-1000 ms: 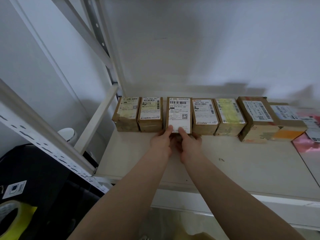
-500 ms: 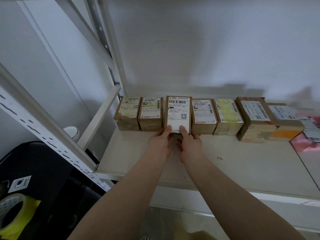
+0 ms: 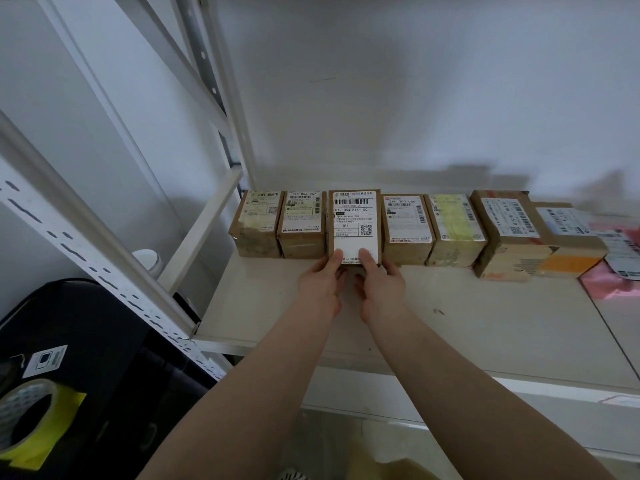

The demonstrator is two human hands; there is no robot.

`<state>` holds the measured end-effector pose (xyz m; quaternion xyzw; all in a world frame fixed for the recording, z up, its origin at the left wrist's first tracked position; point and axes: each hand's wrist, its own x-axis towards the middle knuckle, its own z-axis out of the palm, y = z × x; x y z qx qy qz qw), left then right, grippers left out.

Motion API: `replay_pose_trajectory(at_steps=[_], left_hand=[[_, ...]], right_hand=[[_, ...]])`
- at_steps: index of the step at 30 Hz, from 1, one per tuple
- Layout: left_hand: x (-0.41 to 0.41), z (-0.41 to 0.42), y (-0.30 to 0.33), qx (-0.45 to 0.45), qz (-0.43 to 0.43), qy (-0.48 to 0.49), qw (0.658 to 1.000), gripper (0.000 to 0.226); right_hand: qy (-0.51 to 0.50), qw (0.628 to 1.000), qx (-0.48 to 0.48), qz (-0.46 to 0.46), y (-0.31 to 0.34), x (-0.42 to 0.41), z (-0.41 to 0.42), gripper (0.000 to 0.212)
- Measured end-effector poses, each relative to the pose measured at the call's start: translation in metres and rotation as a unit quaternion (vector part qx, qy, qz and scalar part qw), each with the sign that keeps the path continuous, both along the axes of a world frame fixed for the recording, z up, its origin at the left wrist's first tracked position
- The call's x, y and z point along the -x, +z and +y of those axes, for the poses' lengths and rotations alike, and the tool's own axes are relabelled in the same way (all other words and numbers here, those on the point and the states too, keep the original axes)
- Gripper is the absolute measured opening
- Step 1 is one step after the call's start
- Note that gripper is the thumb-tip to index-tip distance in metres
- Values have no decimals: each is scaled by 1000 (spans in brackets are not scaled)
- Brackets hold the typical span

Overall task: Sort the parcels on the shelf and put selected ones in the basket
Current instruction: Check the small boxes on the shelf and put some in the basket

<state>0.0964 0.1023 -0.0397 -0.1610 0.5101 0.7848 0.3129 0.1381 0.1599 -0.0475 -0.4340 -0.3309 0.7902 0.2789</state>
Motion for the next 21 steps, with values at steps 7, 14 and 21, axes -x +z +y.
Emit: replay_pose_trajectory(at_steps=[7,14,21], left_hand=[[-5,-4,3,-13,4,0,1000,37],[-17,-23,3,-26,35,-22,999,45],[-50,-56,16,-30,89,-111,989,43]], right_hand=[[-1,1000,-5,-8,0,-7,-4,65],[25,998,-46,-17,2,-32,-9,61],[87,989,-108,56,2,-82,-23,66]])
